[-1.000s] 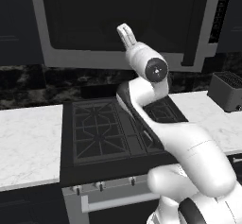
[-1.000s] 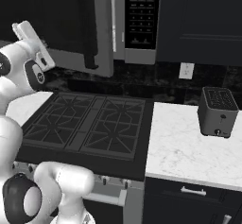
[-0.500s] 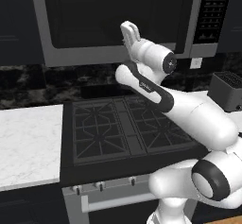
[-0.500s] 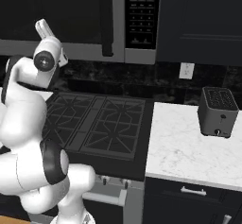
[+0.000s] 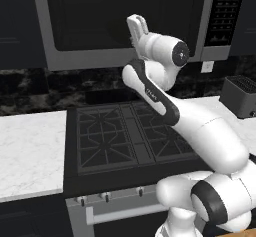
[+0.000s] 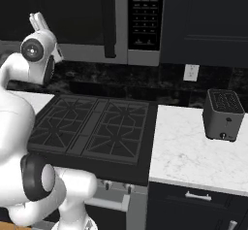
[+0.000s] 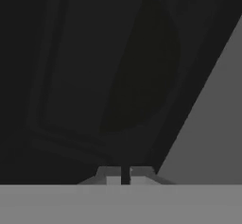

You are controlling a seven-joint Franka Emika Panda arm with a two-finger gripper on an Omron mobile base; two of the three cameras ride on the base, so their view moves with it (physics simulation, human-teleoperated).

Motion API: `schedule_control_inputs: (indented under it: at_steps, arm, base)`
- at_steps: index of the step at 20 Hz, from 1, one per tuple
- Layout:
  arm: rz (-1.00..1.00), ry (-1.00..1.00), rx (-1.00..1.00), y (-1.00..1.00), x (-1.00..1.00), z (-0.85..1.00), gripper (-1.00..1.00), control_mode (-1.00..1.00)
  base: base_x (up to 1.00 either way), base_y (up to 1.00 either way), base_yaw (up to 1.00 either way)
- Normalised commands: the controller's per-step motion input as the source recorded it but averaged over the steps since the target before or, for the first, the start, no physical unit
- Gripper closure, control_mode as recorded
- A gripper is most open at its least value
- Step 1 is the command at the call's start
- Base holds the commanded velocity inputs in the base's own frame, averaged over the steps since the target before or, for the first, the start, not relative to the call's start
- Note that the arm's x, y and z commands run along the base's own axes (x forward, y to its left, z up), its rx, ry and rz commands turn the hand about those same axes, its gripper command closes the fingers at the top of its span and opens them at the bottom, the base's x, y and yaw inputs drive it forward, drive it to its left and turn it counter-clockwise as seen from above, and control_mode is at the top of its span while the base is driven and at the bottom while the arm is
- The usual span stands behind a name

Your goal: Open the microwave, place the bowl with waffle inside the microwave, then close the microwave door and turn it on.

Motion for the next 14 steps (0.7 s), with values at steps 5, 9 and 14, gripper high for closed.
schedule_control_inputs:
  at_steps: [5, 9, 14]
  arm:
    - [-0.03, 0.00, 0.01, -0.37, -1.00, 0.00, 1.00, -1.00]
    - [0.00, 0.00, 0.06, -0.60, -1.00, 0.00, 1.00, -1.00]
    - [0.00, 0.00, 0.12, -0.81, -0.88, 0.00, 1.00, -1.00]
  base:
    - [0.00, 0.00, 0.00]
    - [0.00, 0.00, 0.00]
    - [0.00, 0.00, 0.00]
